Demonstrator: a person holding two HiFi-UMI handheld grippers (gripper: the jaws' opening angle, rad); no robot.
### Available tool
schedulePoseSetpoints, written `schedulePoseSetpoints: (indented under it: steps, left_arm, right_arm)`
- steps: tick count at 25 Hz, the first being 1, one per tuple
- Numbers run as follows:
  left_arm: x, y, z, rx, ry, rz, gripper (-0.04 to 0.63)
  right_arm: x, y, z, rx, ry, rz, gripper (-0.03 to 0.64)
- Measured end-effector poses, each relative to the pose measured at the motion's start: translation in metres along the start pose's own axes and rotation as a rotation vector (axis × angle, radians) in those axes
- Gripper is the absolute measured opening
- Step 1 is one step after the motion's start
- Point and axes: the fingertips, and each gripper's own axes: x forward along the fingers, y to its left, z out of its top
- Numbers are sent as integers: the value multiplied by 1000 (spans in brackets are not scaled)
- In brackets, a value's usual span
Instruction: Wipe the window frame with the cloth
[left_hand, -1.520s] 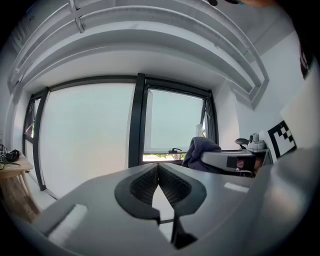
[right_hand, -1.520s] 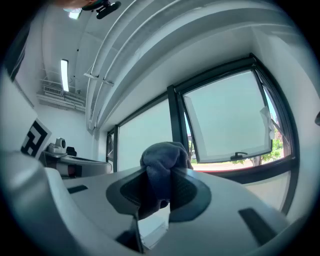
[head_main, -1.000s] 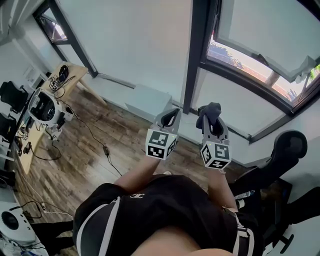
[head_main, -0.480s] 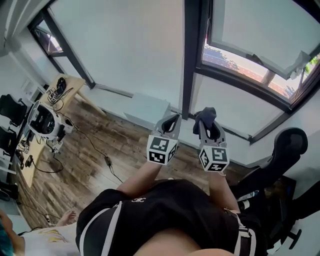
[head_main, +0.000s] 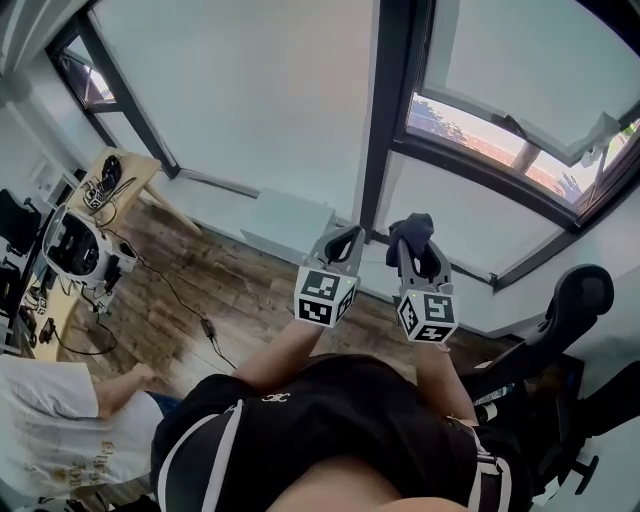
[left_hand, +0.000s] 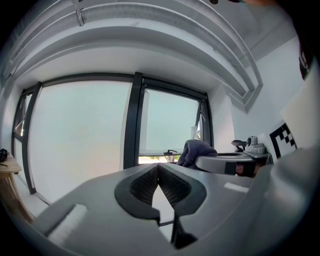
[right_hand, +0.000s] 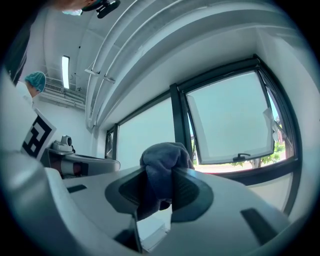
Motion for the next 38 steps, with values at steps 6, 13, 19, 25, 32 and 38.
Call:
schedulePoseSetpoints:
  steps: [6,13,19,25,32,38]
  left_arm:
    - [10,12,-2,-15,-5,-30,9]
    - [23,27,-9,-18,13,-45,9]
    - [54,45,-11,-14,25,-32,9]
    - [99,71,-5,-4,24,-1,9]
    - [166,85,10,1,23,19,9]
    - [223,92,22,0,21,35,9]
  right_arm:
    - [16,-5,3,-18,-15,-44,126]
    - [34,-13,3,-10,-32,-65,126]
    - [67,-28,1,-6,-60,-36,120]
    - [115,-58,2,-7,-80,-20,118]
    - [168,-95,1,-15,-63,29,115]
    - [206,-138,3,-18,-53,49,115]
